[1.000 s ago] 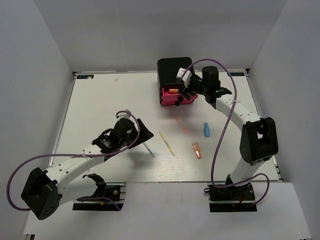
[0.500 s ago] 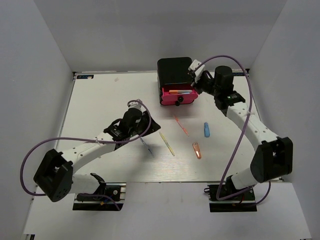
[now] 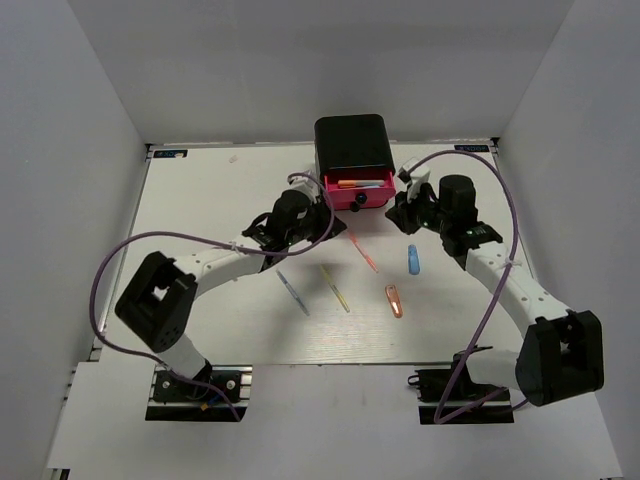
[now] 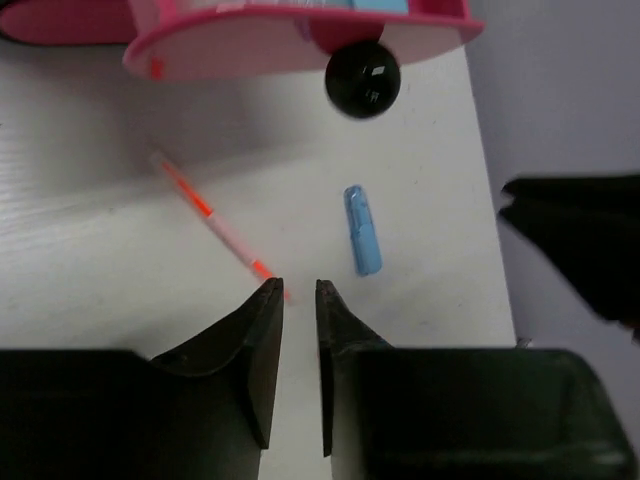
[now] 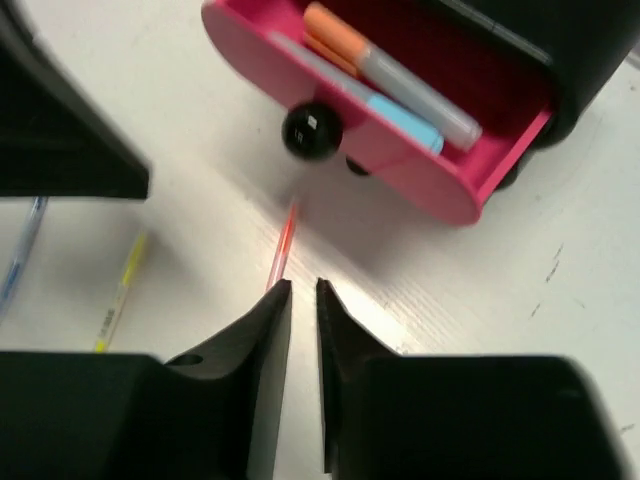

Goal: Sort the stationery into containers
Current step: Close the drawer

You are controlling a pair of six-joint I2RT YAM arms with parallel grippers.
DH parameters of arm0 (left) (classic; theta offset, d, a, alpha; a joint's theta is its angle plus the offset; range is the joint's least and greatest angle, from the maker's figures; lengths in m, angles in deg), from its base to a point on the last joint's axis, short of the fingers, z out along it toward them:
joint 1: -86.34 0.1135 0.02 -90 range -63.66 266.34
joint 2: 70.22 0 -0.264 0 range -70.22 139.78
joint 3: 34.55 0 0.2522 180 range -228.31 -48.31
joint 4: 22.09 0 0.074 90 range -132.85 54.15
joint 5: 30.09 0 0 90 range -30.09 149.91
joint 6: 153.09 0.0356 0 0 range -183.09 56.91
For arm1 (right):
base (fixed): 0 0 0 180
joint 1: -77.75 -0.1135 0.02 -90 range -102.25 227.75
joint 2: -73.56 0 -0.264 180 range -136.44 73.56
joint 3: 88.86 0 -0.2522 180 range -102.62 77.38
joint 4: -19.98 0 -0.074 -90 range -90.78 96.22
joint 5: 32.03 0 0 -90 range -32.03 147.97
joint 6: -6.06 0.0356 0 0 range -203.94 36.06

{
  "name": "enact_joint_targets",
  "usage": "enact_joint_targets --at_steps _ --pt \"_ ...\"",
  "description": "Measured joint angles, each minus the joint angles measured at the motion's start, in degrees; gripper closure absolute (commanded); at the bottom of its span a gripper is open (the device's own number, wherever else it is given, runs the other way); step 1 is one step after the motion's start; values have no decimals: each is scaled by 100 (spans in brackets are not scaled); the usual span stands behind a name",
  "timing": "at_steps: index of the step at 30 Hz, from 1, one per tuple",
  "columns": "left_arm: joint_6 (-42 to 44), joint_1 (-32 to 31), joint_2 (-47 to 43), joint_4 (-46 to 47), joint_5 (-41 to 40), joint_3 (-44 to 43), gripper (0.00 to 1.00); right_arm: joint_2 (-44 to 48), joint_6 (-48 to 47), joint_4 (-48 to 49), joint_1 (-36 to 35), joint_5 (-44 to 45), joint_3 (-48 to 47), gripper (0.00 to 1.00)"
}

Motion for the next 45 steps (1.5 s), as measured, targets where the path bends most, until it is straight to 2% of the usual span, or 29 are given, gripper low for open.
enact_joint_targets --at_steps 1,2,3,5,7,12,19,30,45 --pt "0 0 142 131 11 -94 65 76 90 -20 24 2 127 70" --pt "-7 0 328 264 24 -225 56 153 157 -52 39 4 234 69" --pt "0 0 501 376 31 -350 51 221 208 -81 63 4 299 67" --pt "-35 0 866 535 52 -632 44 363 278 -127 114 2 385 66" --pt "-87 0 1167 662 66 -866 43 476 356 -144 166 2 422 66" --pt "-260 0 1569 820 61 -1241 42 671 457 -149 260 -2 632 64" --pt "-365 0 1692 933 -26 -1602 42 684 549 -181 400 -22 765 64" --pt "-411 0 2085 916 -243 -1904 51 702 656 -168 579 -70 916 64" --pt "-356 66 2592 732 -723 -2684 51 715 658 -118 787 -160 951 63"
